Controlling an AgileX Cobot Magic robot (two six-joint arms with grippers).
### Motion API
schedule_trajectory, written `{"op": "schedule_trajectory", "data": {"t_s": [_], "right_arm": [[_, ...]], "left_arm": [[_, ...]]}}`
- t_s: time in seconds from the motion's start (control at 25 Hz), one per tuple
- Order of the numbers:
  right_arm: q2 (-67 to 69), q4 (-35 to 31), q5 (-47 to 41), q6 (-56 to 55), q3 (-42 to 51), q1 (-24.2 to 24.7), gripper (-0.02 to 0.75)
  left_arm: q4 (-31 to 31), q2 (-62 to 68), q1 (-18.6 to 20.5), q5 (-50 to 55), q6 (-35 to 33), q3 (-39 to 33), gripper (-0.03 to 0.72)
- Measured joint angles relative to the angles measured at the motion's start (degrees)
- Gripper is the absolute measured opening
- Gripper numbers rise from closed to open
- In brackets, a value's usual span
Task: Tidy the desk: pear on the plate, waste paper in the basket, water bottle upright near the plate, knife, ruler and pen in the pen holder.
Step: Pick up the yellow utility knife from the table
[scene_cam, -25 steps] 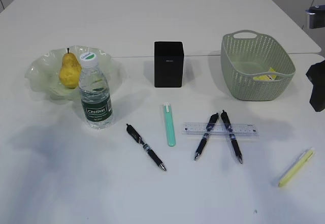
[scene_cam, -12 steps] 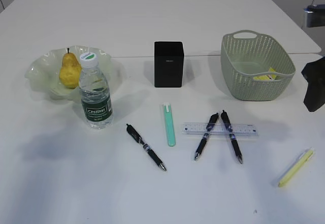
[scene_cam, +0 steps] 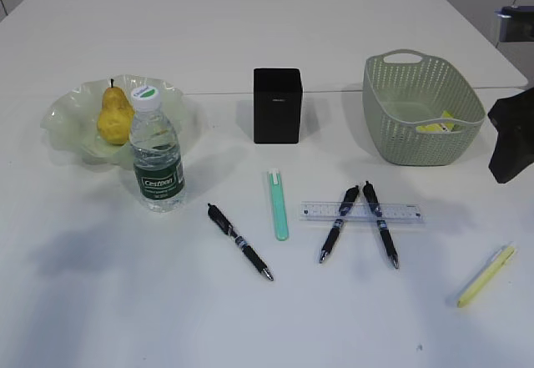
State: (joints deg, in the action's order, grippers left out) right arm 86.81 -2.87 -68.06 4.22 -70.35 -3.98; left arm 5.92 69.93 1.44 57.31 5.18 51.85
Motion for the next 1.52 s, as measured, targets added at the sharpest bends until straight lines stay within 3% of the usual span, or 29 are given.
{"op": "schedule_trajectory", "data": {"t_s": [0.28,0.68,1.16,1.52], "right_arm": [[0.0,-0.4,0.7,-5.9,0.0,0.0,0.407],[0.5,3.9,4.4,-18.9,0.0,0.0,0.398],[11.3,6.3,5.0,-31.5,0.2,0.0,0.393],[13.2,7.3,13.6,-41.4,10.3,1.4,0.356]], "left_arm": [[1.2,0.0,0.0,1.7,0.0,0.0,0.51],[1.3,0.0,0.0,1.8,0.0,0.0,0.51],[1.3,0.0,0.0,1.8,0.0,0.0,0.51],[1.1,0.0,0.0,1.6,0.0,0.0,0.51]]}}
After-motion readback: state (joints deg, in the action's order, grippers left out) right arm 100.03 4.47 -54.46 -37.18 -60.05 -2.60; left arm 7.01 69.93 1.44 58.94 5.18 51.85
